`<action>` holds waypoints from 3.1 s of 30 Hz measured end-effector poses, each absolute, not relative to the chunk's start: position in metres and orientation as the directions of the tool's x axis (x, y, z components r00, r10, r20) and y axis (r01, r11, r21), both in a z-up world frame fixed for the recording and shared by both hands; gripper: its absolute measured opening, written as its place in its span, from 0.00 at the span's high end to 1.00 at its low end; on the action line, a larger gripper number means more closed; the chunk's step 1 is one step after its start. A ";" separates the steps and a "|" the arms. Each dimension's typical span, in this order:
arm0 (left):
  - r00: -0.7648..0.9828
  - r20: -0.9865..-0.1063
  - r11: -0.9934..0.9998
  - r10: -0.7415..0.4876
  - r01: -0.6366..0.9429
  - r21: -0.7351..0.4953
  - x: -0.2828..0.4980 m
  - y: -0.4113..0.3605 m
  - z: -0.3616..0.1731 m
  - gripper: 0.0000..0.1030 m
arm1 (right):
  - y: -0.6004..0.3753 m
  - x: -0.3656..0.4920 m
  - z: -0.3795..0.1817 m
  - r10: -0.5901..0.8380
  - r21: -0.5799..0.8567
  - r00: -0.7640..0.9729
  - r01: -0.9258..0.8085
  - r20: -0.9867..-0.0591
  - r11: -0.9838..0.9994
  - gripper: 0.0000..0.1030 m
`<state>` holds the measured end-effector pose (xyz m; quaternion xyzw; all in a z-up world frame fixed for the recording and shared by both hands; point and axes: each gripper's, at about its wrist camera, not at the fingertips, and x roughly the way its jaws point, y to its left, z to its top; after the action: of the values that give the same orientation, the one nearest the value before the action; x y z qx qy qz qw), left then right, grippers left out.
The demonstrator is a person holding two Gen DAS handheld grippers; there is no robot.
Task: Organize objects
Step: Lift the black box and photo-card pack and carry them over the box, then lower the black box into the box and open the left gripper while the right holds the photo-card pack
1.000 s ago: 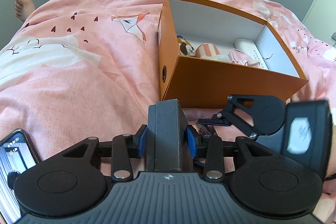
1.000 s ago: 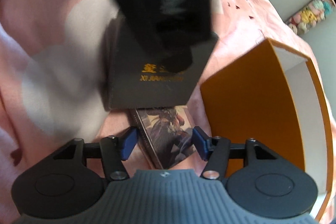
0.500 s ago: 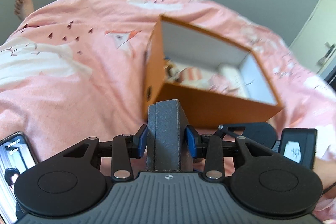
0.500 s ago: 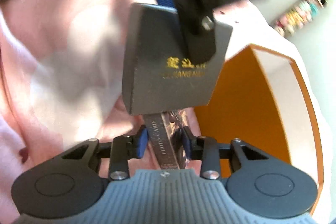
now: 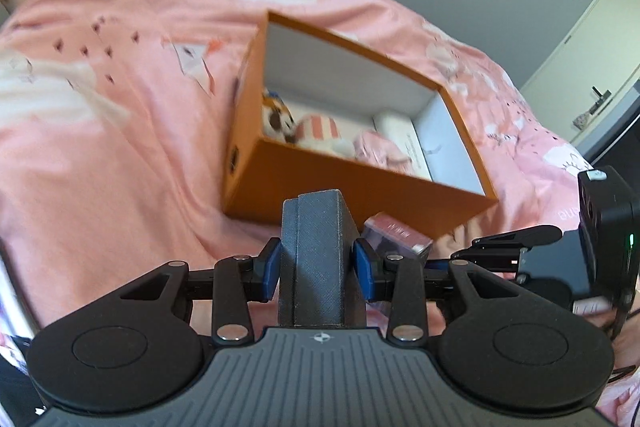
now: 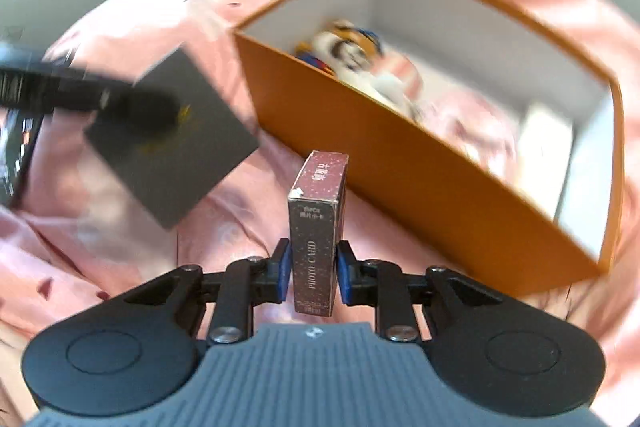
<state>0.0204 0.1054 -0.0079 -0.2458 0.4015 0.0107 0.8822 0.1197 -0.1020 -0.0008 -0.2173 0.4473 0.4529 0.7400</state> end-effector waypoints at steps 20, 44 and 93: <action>0.580 -0.787 0.850 -0.209 -0.290 -0.440 0.042 0.091 -0.056 0.59 | -0.125 0.145 -0.034 0.577 0.293 0.267 -0.656 -0.772 0.695 0.76; 0.794 -0.548 0.829 -0.262 -0.105 -0.549 0.095 0.087 0.052 0.63 | -0.163 0.183 0.089 0.721 0.376 0.402 -0.652 -0.564 0.659 0.76; 0.506 -0.838 0.861 -0.205 -0.314 -0.400 0.300 0.099 -0.068 0.46 | -0.125 0.306 0.032 0.572 0.228 0.534 -0.575 -0.623 0.786 0.76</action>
<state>0.2999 0.0991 -0.0681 -0.2612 0.4961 0.0330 0.8274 0.3059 -0.1252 0.0323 -0.0023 0.3548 0.3274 0.8757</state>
